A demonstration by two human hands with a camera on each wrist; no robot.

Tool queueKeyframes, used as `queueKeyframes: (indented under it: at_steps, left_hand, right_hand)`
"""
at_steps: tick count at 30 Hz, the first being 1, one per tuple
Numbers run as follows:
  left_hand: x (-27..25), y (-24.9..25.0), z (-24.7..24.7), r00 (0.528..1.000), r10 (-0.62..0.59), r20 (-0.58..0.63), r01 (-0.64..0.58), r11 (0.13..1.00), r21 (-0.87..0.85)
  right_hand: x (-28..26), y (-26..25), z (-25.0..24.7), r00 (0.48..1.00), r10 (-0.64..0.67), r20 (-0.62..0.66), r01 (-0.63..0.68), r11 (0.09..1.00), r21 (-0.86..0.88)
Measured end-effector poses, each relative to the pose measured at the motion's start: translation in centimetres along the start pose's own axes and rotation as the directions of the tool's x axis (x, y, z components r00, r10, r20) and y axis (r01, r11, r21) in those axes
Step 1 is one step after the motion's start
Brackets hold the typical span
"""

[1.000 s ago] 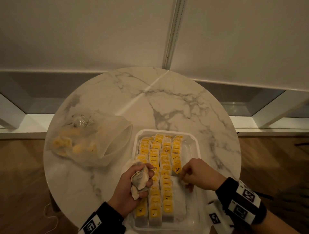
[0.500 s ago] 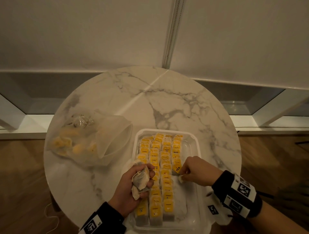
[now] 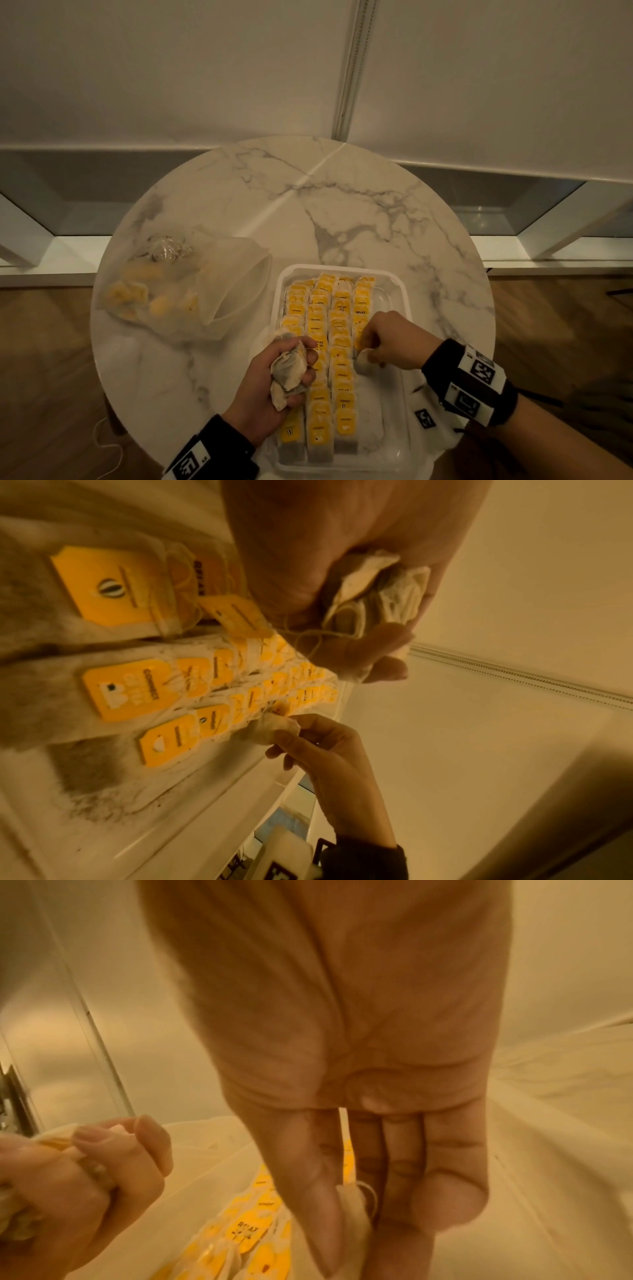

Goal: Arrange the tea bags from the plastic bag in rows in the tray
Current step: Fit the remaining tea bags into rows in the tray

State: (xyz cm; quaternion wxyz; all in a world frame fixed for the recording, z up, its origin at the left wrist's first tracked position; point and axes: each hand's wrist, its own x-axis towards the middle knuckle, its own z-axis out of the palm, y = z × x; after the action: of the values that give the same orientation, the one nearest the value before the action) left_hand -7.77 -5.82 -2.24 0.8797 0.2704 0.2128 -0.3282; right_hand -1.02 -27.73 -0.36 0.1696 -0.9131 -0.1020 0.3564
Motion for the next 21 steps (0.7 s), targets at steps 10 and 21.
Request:
queueKeyframes:
  at_steps: [10,21]
  left_hand:
    - [0.0,0.0,0.1,1.000,0.006,0.006,-0.006,1.000,0.010]
    - [0.1,0.1,0.1,1.000,0.002,-0.003,-0.002,1.000,0.011]
  right_hand:
    - [1.6,-1.0,-0.3,0.994,0.058,-0.092,-0.070,0.988,-0.136]
    - [1.7,-1.7,-0.2,0.977,0.043,-0.210,-0.135,0.886,-0.444]
